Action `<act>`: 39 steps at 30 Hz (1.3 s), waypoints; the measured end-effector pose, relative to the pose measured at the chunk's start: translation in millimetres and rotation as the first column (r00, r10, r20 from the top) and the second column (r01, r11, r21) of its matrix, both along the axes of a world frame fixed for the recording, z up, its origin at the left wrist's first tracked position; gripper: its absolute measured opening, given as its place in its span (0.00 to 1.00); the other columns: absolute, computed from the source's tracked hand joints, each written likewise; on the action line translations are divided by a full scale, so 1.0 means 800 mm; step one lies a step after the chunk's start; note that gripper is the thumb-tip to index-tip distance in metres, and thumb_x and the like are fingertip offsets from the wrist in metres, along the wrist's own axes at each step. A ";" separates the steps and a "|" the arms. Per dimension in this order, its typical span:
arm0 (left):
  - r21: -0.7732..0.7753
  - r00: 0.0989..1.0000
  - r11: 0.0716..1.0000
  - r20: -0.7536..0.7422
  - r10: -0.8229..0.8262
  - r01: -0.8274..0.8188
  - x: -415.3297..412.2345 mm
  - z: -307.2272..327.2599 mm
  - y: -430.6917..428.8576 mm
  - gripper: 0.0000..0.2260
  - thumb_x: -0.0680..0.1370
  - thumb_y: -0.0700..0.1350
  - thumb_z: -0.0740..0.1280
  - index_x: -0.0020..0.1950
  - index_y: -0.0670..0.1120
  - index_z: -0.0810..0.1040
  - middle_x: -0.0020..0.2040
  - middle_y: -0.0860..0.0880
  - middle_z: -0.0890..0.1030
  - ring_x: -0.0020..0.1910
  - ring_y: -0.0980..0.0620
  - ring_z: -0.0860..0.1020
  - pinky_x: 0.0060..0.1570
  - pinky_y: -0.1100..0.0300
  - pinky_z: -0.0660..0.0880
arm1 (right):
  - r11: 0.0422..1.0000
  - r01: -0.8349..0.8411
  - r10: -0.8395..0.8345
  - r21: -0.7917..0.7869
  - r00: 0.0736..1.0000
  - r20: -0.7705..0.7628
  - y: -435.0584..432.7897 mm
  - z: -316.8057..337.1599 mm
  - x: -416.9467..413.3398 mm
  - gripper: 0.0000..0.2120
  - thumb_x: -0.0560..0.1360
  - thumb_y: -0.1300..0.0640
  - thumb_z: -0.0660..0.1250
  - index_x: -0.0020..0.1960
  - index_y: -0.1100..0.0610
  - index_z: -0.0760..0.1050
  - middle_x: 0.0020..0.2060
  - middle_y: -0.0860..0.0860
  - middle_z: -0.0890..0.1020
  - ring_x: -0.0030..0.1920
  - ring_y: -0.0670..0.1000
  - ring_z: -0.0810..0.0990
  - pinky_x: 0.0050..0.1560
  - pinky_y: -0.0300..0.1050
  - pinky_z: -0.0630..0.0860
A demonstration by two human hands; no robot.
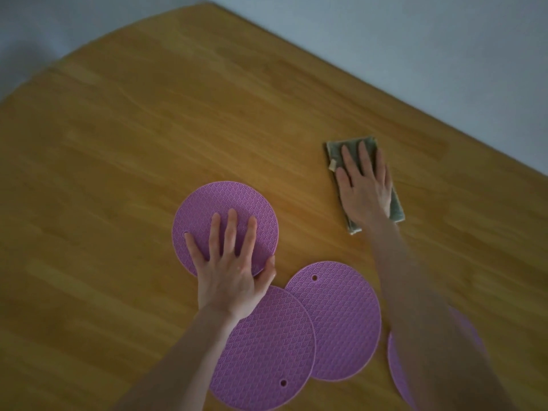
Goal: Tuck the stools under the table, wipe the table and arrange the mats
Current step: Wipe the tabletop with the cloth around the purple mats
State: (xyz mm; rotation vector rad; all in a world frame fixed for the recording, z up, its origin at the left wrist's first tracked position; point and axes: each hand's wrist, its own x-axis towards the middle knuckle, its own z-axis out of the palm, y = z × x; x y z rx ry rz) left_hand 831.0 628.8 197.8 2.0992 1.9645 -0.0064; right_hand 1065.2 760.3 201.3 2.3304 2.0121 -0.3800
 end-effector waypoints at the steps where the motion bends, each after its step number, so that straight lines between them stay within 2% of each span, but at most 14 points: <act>1: 0.004 1.000 1.000 -0.002 0.000 0.000 0.000 0.000 0.000 0.32 0.75 0.64 0.53 0.75 0.49 0.62 0.75 0.42 0.62 0.74 0.39 0.56 0.67 0.29 0.46 | 1.000 -0.008 0.008 0.004 1.000 0.002 -0.010 0.000 -0.010 0.25 0.81 0.41 0.42 0.77 0.42 0.45 0.78 0.46 0.45 0.76 0.54 0.39 0.74 0.52 0.37; 3: 0.004 1.000 1.000 -0.004 -0.002 0.002 0.001 0.000 -0.001 0.32 0.75 0.65 0.53 0.75 0.49 0.62 0.75 0.41 0.62 0.74 0.38 0.56 0.67 0.29 0.46 | 0.998 -0.055 0.055 0.009 0.998 -0.003 -0.019 0.001 -0.035 0.25 0.81 0.41 0.42 0.77 0.41 0.45 0.78 0.46 0.44 0.76 0.55 0.39 0.73 0.52 0.36; 6: -0.003 1.000 1.000 0.001 -0.002 0.002 0.001 0.001 -0.001 0.32 0.75 0.65 0.53 0.75 0.49 0.63 0.75 0.41 0.62 0.74 0.38 0.56 0.67 0.30 0.45 | 0.975 -0.220 0.220 0.032 0.975 -0.020 -0.008 0.002 -0.082 0.25 0.81 0.41 0.43 0.77 0.41 0.46 0.77 0.46 0.44 0.76 0.56 0.38 0.73 0.52 0.34; 11: -0.011 1.000 1.000 0.000 0.000 0.000 0.001 0.003 -0.001 0.32 0.75 0.65 0.52 0.75 0.49 0.63 0.75 0.42 0.62 0.74 0.38 0.57 0.67 0.29 0.48 | 0.889 -0.454 0.455 0.062 0.890 -0.003 0.049 0.000 -0.154 0.23 0.81 0.41 0.44 0.76 0.41 0.50 0.78 0.45 0.49 0.77 0.57 0.42 0.75 0.53 0.39; 17: -0.007 1.000 1.000 0.008 0.002 -0.002 0.000 0.002 -0.001 0.32 0.75 0.65 0.53 0.74 0.50 0.63 0.75 0.42 0.62 0.74 0.39 0.56 0.67 0.30 0.48 | 0.789 -0.614 0.614 0.039 0.789 -0.003 0.101 0.003 -0.199 0.23 0.81 0.41 0.41 0.76 0.40 0.48 0.78 0.45 0.48 0.77 0.56 0.41 0.75 0.53 0.38; 20: -0.002 1.000 1.000 0.008 0.005 -0.005 -0.001 0.002 0.000 0.32 0.75 0.65 0.53 0.75 0.51 0.61 0.75 0.43 0.62 0.75 0.40 0.56 0.67 0.30 0.48 | 0.804 -0.594 0.595 0.033 0.803 -0.026 0.109 0.002 -0.195 0.24 0.81 0.39 0.41 0.76 0.39 0.48 0.78 0.45 0.47 0.77 0.54 0.41 0.75 0.52 0.39; 24: -0.006 1.000 1.000 0.009 0.012 -0.012 -0.002 0.000 -0.001 0.32 0.75 0.66 0.54 0.75 0.52 0.61 0.75 0.44 0.61 0.75 0.40 0.55 0.67 0.30 0.48 | 0.919 -0.395 0.395 0.018 0.918 -0.034 0.104 -0.001 -0.136 0.25 0.80 0.38 0.40 0.77 0.40 0.47 0.78 0.46 0.45 0.77 0.52 0.40 0.75 0.53 0.41; 30: -0.005 1.000 1.000 0.012 0.008 -0.007 -0.001 0.001 -0.001 0.32 0.75 0.65 0.53 0.75 0.50 0.62 0.75 0.43 0.62 0.75 0.40 0.55 0.67 0.30 0.47 | 0.983 -0.184 0.184 0.013 0.983 -0.016 0.014 0.004 -0.040 0.26 0.80 0.38 0.40 0.77 0.40 0.45 0.78 0.45 0.46 0.77 0.52 0.40 0.74 0.50 0.39; 34: -0.003 1.000 1.000 0.008 0.006 -0.006 -0.002 0.001 -0.001 0.32 0.75 0.65 0.53 0.75 0.50 0.62 0.75 0.43 0.62 0.75 0.40 0.55 0.67 0.30 0.45 | 0.982 -0.188 0.188 0.000 0.982 0.011 -0.030 0.002 -0.059 0.26 0.79 0.38 0.39 0.76 0.40 0.45 0.77 0.45 0.45 0.77 0.54 0.39 0.74 0.51 0.38; 39: 0.015 1.000 1.000 0.001 0.010 -0.010 -0.003 -0.001 -0.001 0.32 0.75 0.66 0.51 0.75 0.51 0.61 0.76 0.43 0.61 0.75 0.40 0.54 0.68 0.32 0.42 | 0.963 -0.269 0.269 0.028 0.963 0.004 -0.022 0.003 -0.072 0.24 0.81 0.39 0.43 0.76 0.40 0.49 0.77 0.45 0.47 0.77 0.54 0.41 0.74 0.52 0.41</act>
